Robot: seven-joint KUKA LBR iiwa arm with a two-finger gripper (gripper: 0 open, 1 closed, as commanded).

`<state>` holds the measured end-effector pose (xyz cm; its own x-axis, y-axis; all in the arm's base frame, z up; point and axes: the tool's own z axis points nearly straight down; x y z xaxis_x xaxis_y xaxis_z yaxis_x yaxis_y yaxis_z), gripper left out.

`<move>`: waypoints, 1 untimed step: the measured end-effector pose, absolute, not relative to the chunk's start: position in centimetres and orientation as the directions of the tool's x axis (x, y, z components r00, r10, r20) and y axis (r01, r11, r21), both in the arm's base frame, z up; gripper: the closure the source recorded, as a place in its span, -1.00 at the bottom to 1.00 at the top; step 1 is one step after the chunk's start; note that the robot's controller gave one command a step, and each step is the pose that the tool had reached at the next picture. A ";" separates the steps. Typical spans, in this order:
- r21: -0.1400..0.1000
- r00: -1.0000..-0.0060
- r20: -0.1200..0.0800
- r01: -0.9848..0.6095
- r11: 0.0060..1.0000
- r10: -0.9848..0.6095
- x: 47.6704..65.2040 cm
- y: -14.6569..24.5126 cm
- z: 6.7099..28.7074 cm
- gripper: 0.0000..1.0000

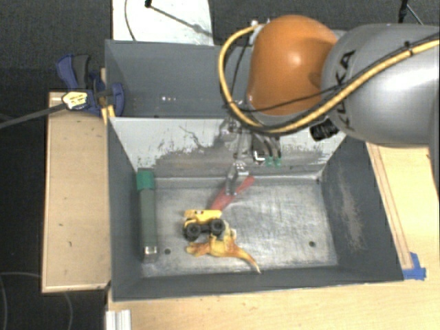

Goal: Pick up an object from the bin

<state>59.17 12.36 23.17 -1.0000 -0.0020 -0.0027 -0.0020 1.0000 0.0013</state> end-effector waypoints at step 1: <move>0.001 -1.000 -0.004 0.003 1.000 0.003 59.2 12.3 23.2 1.00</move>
Offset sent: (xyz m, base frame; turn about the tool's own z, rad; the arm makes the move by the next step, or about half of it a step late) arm 0.0000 0.0000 0.0000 0.0000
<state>59.21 12.32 23.22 -1.0000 0.0031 -0.0038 0.0031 1.0000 0.0015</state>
